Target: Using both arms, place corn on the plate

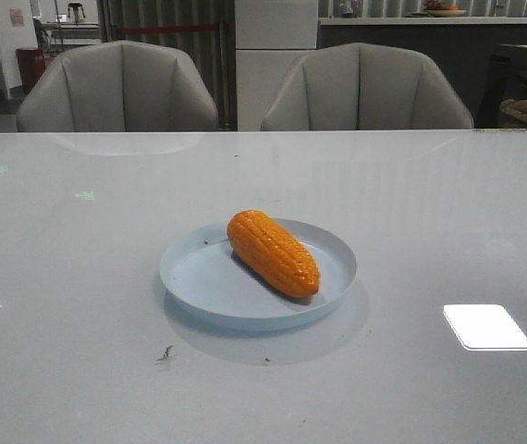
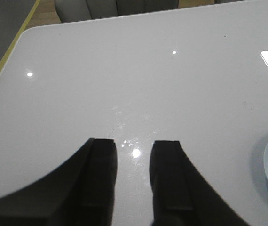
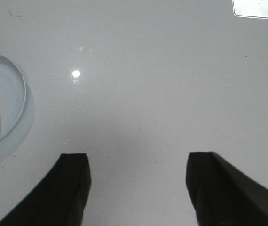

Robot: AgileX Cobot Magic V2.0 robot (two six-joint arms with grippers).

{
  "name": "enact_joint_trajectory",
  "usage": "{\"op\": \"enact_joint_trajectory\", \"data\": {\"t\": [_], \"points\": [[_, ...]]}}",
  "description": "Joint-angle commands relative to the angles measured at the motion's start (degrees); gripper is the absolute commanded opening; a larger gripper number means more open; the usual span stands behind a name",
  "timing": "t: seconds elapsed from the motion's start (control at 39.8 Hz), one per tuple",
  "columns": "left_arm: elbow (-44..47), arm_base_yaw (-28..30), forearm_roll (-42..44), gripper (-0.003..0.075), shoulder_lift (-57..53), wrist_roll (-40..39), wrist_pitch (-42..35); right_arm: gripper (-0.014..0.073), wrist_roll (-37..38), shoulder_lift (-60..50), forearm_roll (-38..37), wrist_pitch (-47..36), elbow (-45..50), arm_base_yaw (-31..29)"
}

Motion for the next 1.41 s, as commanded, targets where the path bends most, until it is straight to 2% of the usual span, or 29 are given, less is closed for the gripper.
{"op": "enact_joint_trajectory", "data": {"t": [0.0, 0.25, 0.5, 1.13, 1.38], "points": [[-1.6, 0.1, 2.0, 0.0277, -0.6, -0.7, -2.7, 0.0543, -0.5, -0.6, 0.3, -3.0, -1.4, -0.4], [-1.6, 0.1, 2.0, 0.0273, -0.6, -0.7, -2.7, 0.0543, -0.5, -0.6, 0.3, -3.0, -1.4, -0.4], [-1.6, 0.1, 2.0, 0.0086, -0.6, -0.7, -2.7, 0.0543, -0.5, -0.6, 0.3, -3.0, -1.4, -0.4], [-1.6, 0.1, 0.8, 0.0090, -0.7, -0.7, -2.8, 0.0543, -0.5, -0.6, 0.3, -3.0, -1.4, -0.4], [-1.2, 0.1, -8.1, 0.0090, -7.0, 13.8, 1.6, 0.0543, -0.5, -0.6, 0.3, -3.0, -1.4, -0.4]]}}
